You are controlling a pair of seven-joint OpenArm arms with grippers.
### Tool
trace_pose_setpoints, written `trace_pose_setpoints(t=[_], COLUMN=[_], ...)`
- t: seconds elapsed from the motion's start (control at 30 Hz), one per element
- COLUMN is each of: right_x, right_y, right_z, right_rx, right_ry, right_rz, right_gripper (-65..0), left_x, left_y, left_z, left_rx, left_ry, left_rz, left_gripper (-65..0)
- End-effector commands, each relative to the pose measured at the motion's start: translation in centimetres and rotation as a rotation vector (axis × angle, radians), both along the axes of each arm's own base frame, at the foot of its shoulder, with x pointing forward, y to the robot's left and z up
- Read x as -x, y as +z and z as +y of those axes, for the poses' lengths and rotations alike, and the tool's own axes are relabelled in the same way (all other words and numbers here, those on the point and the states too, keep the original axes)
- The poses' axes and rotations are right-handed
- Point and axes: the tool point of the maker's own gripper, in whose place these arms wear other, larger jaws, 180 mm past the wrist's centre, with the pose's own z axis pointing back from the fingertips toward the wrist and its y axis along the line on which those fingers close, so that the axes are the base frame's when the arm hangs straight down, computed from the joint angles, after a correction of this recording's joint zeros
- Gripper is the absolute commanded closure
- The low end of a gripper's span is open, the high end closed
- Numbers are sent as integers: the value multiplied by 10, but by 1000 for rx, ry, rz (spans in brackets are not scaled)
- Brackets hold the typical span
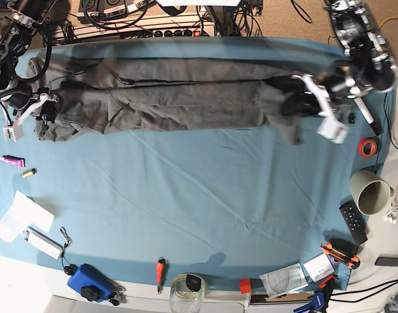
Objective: Fold the T-shirt properly
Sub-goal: 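Move the left gripper to the middle of the folded strip and grasp it, then fold the strip end with the left gripper toward the right gripper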
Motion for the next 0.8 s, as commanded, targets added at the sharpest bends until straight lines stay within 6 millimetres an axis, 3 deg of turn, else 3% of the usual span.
trace_pose_setpoints(t=[0.0,0.13,0.53,0.77], right_x=[-10,-11,-11,-10], right_y=[16,17,16,16], right_z=[-6,-7,-14,-15], right_rx=[24,34,70,74], right_ry=[4,0,-14,-18], right_rz=[-59,-62,-64,-60], right_gripper=[-157,-157,-157,-157], left_x=[-2,1,1,9], left_y=[11,4,17,15], left_z=[-18,-60,-163,-197], left_rx=[31,11,-23,-125], left_ry=[-49,-140,-282,-353], left_rz=[-46,-22,-105,-160], left_gripper=[0,0,0,0])
